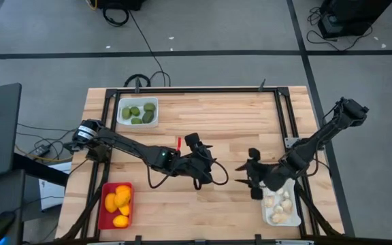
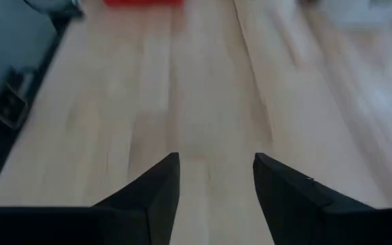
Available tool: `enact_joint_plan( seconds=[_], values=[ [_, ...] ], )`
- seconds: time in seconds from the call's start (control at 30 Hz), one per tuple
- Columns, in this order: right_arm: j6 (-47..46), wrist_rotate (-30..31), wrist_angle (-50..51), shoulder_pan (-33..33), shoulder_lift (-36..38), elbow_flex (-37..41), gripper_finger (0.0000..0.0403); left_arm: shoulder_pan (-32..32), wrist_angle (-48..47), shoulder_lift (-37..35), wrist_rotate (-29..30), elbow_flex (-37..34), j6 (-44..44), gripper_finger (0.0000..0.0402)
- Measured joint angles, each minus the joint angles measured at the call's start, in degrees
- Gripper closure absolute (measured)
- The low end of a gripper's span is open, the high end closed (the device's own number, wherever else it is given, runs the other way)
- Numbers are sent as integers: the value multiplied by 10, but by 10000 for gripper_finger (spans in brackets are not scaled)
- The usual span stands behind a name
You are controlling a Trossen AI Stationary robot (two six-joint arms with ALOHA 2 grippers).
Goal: Sort produce into baskets
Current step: Return to Home Position
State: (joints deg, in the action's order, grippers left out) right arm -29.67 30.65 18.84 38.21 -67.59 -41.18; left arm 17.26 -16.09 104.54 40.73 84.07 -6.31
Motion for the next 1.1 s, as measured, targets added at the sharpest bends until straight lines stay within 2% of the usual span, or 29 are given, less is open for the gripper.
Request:
enact_joint_plan(
  seconds=[0.17,0.3,0.43,0.7,0.87,1.0,1.1],
  values=[
    [108,-7,-127,-39,0,6,240,4,4,-4,0,0,4,178],
    [155,-16,-186,-64,0,6,308,12,-3,-4,-2,0,11,207],
    [164,-17,-209,-80,0,6,386,25,-28,-9,-4,0,3,236],
    [165,-18,-226,-88,0,6,386,49,-84,-59,25,-5,-1,260],
    [177,-18,-239,-88,0,6,392,53,-6,-139,28,-106,-6,261],
    [177,-18,-240,-88,0,6,389,58,117,-229,18,-238,-14,261],
    [179,-18,-244,-88,0,6,396,57,203,-296,-11,-339,-15,261]
  ],
)
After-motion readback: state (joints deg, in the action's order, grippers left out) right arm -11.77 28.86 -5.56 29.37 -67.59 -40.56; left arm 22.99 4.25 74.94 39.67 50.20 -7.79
